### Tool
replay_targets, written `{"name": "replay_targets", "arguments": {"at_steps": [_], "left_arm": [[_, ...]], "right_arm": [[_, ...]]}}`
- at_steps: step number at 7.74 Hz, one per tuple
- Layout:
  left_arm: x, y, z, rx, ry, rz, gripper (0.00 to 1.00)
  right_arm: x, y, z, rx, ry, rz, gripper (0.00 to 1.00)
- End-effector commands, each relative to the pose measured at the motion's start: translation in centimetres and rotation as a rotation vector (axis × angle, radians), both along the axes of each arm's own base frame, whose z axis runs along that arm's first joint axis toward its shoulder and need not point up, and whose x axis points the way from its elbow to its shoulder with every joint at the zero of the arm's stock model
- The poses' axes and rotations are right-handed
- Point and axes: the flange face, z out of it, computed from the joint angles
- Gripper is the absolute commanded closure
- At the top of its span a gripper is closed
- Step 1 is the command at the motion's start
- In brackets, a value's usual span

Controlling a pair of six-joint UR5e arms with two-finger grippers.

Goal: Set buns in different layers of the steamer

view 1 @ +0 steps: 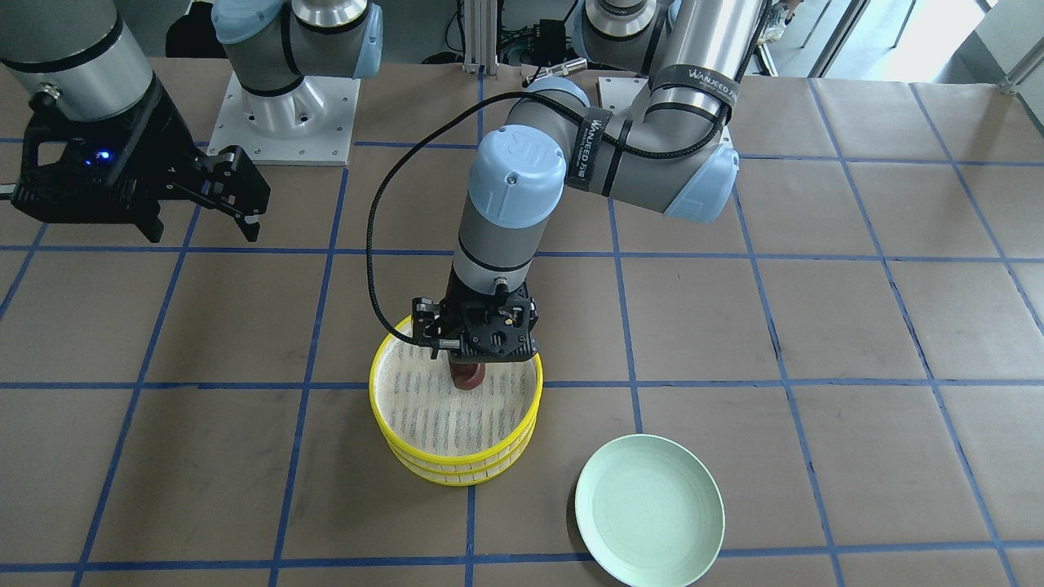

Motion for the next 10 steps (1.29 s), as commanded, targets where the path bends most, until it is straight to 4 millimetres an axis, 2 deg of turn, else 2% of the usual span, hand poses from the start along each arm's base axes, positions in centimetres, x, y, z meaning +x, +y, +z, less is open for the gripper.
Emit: {"name": "replay_targets", "arguments": {"at_steps": [1,2,3,5,8,9,10], "left_arm": [[0.1,-0.1,0.7,-0.016,0.002,-0.001,0.0],[0.3,-0.1,1.9,-0.033,-0.003,-0.002,0.0],[2.5,-1.1,2.9,-0.045,-0.015,0.003,0.0],[11.5,-3.1,5.7,-0.019,-0.053,-0.046,0.0],[20.0,-3.9,7.0,0.037,-0.167,-0.047,0.0],[23.9,-2.9,9.1,0.064,-0.204,-0.044,0.0],[26.0,-1.1,11.8,0.076,-0.208,-0.026,0.0]], "right_arm": [[0.0,0.0,0.0,0.0,0.002,0.0,0.0],[0.0,0.0,0.0,-0.001,0.004,0.0,0.0],[0.0,0.0,-0.1,0.0,0.002,0.0,0.0],[0.0,0.0,0.0,-0.001,-0.001,0.0,0.0],[0.1,-0.1,-0.2,0.002,-0.007,-0.001,0.0],[0.1,0.0,-0.2,0.002,-0.007,0.0,0.0],[0.1,0.0,-0.2,0.002,-0.007,0.0,0.0]]}}
